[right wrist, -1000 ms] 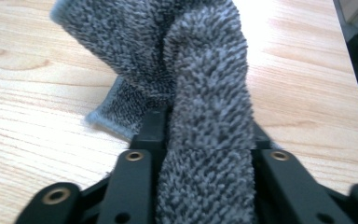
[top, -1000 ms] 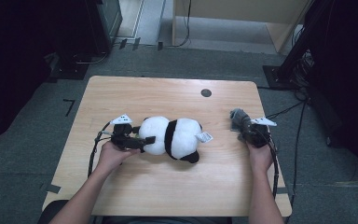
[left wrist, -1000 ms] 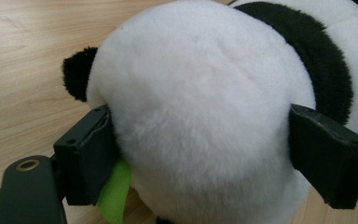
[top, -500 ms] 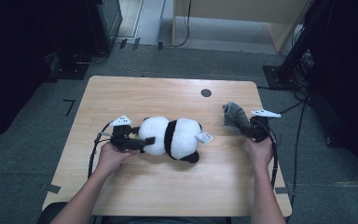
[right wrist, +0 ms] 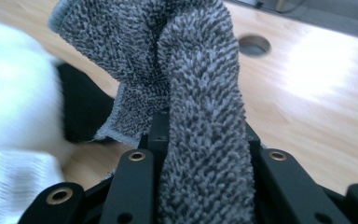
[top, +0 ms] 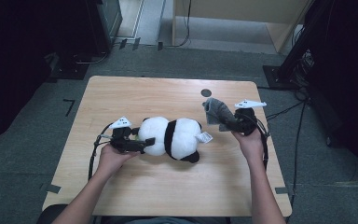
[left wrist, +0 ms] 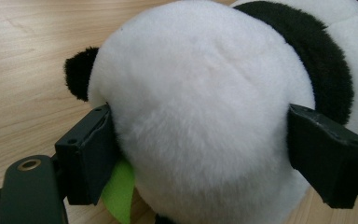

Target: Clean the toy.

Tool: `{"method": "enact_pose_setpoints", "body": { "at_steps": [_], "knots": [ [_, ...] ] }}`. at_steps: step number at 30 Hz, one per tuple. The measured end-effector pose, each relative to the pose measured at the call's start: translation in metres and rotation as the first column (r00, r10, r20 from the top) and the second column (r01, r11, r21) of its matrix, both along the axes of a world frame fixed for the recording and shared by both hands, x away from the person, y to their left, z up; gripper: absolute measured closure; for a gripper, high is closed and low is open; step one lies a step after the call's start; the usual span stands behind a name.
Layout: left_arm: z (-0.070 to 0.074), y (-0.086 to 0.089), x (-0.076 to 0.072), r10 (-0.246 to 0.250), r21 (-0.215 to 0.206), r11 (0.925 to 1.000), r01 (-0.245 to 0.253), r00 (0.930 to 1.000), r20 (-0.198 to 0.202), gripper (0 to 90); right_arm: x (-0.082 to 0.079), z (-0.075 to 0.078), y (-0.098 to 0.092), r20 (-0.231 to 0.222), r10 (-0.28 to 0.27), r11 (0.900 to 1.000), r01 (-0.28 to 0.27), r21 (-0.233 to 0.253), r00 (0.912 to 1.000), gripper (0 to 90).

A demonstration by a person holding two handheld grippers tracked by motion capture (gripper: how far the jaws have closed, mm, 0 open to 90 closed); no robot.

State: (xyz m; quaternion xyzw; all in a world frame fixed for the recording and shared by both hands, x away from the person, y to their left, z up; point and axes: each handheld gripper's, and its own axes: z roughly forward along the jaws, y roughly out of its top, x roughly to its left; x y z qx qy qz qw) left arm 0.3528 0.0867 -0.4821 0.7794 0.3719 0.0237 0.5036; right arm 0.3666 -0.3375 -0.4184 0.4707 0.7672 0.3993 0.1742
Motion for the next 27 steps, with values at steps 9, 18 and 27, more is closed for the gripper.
{"method": "enact_pose_setpoints", "body": {
  "at_steps": [9,18,27],
  "knots": [
    [0.000,0.000,-0.001,-0.001,0.002,1.0000,0.001,1.0000,0.006,14.7,0.019,0.038,0.051,-0.013,0.136,0.991,-0.136,-0.017,0.9906,67.8],
    [-0.001,-0.001,0.000,0.006,-0.006,1.0000,-0.006,1.0000,0.005,14.9,0.035,0.052,0.119,-0.035,0.267,0.962,-0.268,-0.047,0.9632,67.1],
    [-0.001,-0.002,-0.004,0.022,0.002,0.9998,-0.022,0.9996,0.015,15.3,0.048,0.035,0.169,-0.074,0.389,0.919,-0.393,-0.044,0.9183,68.9]
  ]
}}
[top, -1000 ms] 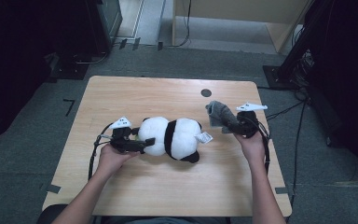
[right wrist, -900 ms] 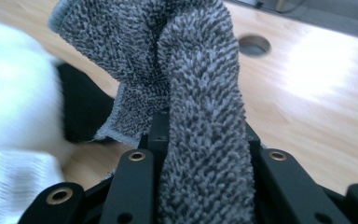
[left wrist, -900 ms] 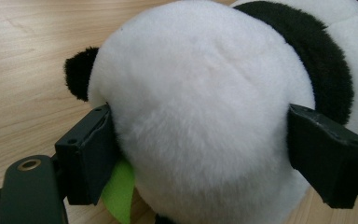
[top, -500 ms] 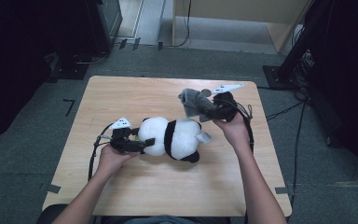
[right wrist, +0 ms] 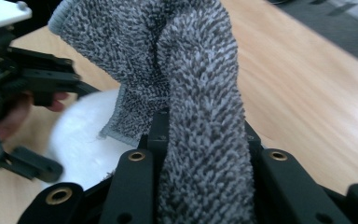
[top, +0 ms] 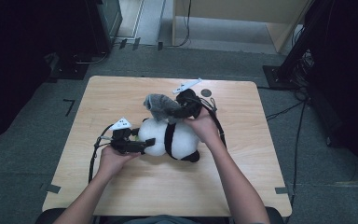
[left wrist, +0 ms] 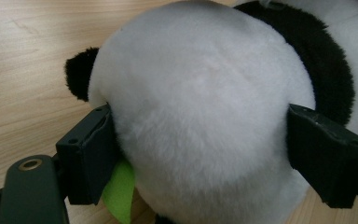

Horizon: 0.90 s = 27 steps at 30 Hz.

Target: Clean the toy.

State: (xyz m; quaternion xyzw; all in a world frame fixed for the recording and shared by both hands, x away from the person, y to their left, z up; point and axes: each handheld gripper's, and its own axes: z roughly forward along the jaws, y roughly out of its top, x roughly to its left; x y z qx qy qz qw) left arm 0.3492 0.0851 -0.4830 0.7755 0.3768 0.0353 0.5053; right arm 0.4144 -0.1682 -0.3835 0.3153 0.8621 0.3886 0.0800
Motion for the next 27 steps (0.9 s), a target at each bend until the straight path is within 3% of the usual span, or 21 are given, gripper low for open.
{"method": "enact_pose_setpoints", "body": {
  "at_steps": [6,8,10,14,17,21,25,27],
  "knots": [
    [0.000,0.000,-0.002,0.003,0.010,0.9999,-0.004,0.9999,0.014,15.5,0.001,-0.007,0.027,-0.032,0.061,0.998,-0.061,0.010,0.9976,68.6],
    [0.001,0.000,-0.003,0.005,0.020,0.9998,-0.006,0.9999,0.013,15.9,0.001,-0.015,0.034,-0.059,0.075,0.997,-0.077,-0.024,0.9954,67.9],
    [0.000,0.001,-0.003,0.006,0.022,0.9997,-0.006,0.9999,0.013,16.0,0.000,-0.020,0.037,-0.057,0.076,0.996,-0.079,-0.051,0.9955,66.6],
    [0.000,0.000,-0.003,0.004,0.021,0.9998,-0.005,0.9998,0.020,16.1,0.001,-0.014,0.034,-0.041,0.075,0.997,-0.076,-0.026,0.9963,54.7],
    [0.000,0.000,-0.002,0.004,0.021,0.9998,-0.004,0.9998,0.020,16.3,0.001,-0.007,0.031,-0.030,0.076,0.997,-0.075,0.026,0.9967,52.8],
    [0.001,0.000,-0.002,0.002,0.025,0.9997,-0.002,0.9998,0.019,18.1,0.006,-0.007,0.035,-0.038,0.065,0.998,-0.065,0.022,0.9971,69.7],
    [0.002,0.000,-0.001,0.003,0.036,0.9994,-0.003,1.0000,-0.003,24.1,0.012,-0.016,0.039,-0.045,0.037,0.995,-0.041,-0.092,0.9983,73.7],
    [0.003,0.000,-0.001,0.000,0.041,0.9992,0.000,1.0000,-0.007,25.6,0.017,-0.018,0.034,-0.077,0.026,0.996,-0.032,-0.079,0.9967,74.1]
  ]
}}
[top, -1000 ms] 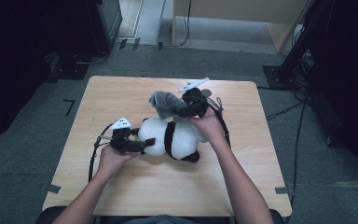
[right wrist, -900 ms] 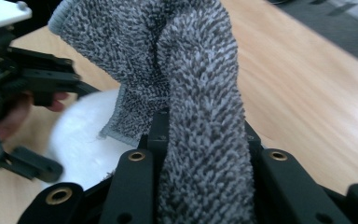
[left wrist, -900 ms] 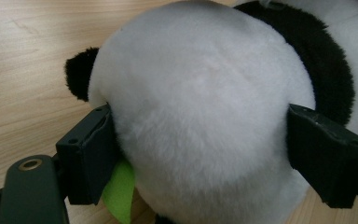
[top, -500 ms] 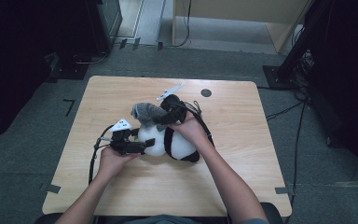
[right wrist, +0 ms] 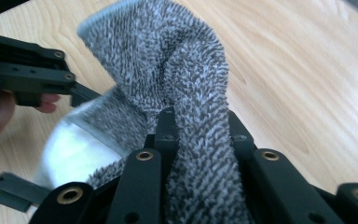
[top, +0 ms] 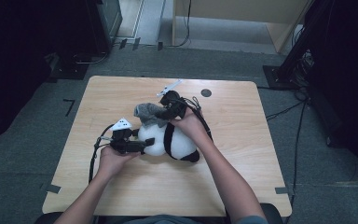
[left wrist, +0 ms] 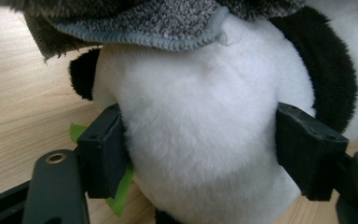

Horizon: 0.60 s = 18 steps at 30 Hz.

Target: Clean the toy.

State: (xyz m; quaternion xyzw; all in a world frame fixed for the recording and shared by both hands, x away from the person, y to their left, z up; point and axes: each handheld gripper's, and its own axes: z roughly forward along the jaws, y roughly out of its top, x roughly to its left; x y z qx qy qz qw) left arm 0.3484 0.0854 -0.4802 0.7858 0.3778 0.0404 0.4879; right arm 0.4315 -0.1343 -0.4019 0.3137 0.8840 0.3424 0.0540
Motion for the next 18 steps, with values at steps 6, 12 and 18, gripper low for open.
{"method": "enact_pose_setpoints", "body": {
  "at_steps": [6,12,18],
  "knots": [
    [0.000,0.000,0.000,0.005,-0.006,1.0000,-0.005,1.0000,-0.001,25.7,0.010,-0.010,-0.021,-0.021,-0.055,0.994,0.053,-0.097,0.9983,74.8],
    [-0.001,0.000,0.000,-0.003,-0.006,1.0000,0.003,1.0000,0.001,25.8,0.016,-0.020,-0.058,-0.067,-0.137,0.988,0.131,-0.077,0.9884,74.7],
    [-0.001,0.001,0.000,-0.005,-0.008,1.0000,0.005,1.0000,-0.001,25.8,0.015,-0.029,-0.093,-0.068,-0.205,0.977,0.200,-0.073,0.9765,74.9]
  ]
}}
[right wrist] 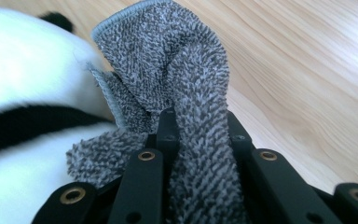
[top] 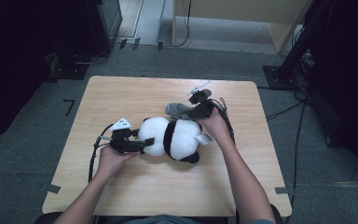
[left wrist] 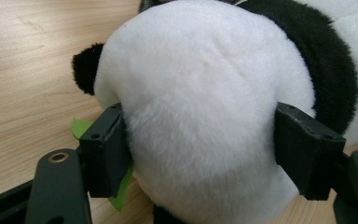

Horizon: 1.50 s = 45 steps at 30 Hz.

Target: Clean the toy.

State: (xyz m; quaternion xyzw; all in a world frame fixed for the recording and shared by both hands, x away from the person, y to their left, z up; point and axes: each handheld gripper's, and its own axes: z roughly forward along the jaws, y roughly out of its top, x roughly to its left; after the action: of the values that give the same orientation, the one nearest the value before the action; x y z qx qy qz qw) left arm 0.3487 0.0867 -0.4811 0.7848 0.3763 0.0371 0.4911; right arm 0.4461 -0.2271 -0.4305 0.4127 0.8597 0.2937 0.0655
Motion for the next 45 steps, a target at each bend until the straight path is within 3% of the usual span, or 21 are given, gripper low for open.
{"method": "enact_pose_setpoints", "body": {
  "at_steps": [2,4,6,10,12,17,19,23,27,31,35,38,41,43,45],
  "knots": [
    [0.000,0.001,0.000,-0.001,0.000,1.0000,0.001,1.0000,-0.001,25.8,-0.002,-0.004,-0.011,-0.005,-0.021,1.000,0.021,-0.002,0.9998,74.8],
    [0.000,0.001,0.001,-0.003,-0.001,1.0000,0.003,1.0000,0.001,25.8,-0.006,-0.008,-0.021,0.017,-0.038,0.999,0.038,0.015,0.9991,74.8],
    [-0.001,0.001,0.001,-0.003,-0.005,1.0000,0.003,1.0000,0.002,25.7,-0.007,-0.013,-0.030,-0.005,-0.057,0.998,0.057,0.034,0.9984,74.7],
    [-0.001,0.001,0.001,-0.003,-0.006,1.0000,0.003,1.0000,0.003,25.7,-0.015,-0.015,-0.043,0.022,-0.086,0.995,0.085,0.053,0.9960,74.8],
    [-0.001,0.001,0.001,-0.002,-0.006,1.0000,0.002,1.0000,0.002,25.7,-0.017,-0.010,-0.047,0.035,-0.091,0.996,0.090,0.023,0.9952,74.8],
    [0.000,0.000,0.000,0.004,-0.009,1.0000,-0.004,1.0000,0.004,25.8,-0.025,0.009,-0.053,0.102,-0.124,0.991,0.119,0.060,0.9870,74.9],
    [0.000,-0.001,0.000,0.007,-0.010,0.9999,-0.007,0.9999,0.008,25.8,-0.030,0.022,-0.050,0.144,-0.127,0.989,0.114,0.097,0.9814,74.9],
    [0.000,-0.003,-0.001,0.018,-0.021,0.9996,-0.018,0.9998,0.005,26.0,-0.038,0.047,-0.033,0.219,-0.090,0.990,0.064,0.124,0.9715,74.9],
    [-0.001,-0.003,-0.002,0.023,-0.025,0.9994,-0.022,0.9997,0.010,25.9,-0.046,0.067,-0.004,0.282,-0.028,0.990,-0.014,0.144,0.9589,74.8],
    [-0.002,-0.003,-0.004,0.031,-0.026,0.9992,-0.031,0.9994,0.016,25.9,-0.055,0.079,0.031,0.325,0.053,0.978,-0.114,0.173,0.9441,74.8],
    [-0.003,-0.003,-0.006,0.036,-0.027,0.9990,-0.036,0.9992,0.017,25.9,-0.060,0.076,0.060,0.338,0.130,0.962,-0.200,0.183,0.9323,74.7],
    [-0.002,-0.003,-0.006,0.035,-0.022,0.9992,-0.034,0.9992,0.020,26.0,-0.055,0.061,0.077,0.304,0.156,0.964,-0.213,0.162,0.9399,74.7],
    [-0.002,-0.002,-0.006,0.032,-0.016,0.9994,-0.032,0.9993,0.020,26.0,-0.047,0.041,0.087,0.243,0.167,0.972,-0.200,0.120,0.9556,74.4],
    [-0.003,-0.003,-0.006,0.034,-0.019,0.9992,-0.034,0.9993,0.017,26.0,-0.044,0.031,0.091,0.236,0.167,0.984,-0.179,0.028,0.9573,74.4],
    [-0.003,-0.003,-0.006,0.032,-0.019,0.9993,-0.031,0.9993,0.020,25.9,-0.044,0.028,0.088,0.230,0.165,0.984,-0.177,0.032,0.9592,74.5]
  ]
}}
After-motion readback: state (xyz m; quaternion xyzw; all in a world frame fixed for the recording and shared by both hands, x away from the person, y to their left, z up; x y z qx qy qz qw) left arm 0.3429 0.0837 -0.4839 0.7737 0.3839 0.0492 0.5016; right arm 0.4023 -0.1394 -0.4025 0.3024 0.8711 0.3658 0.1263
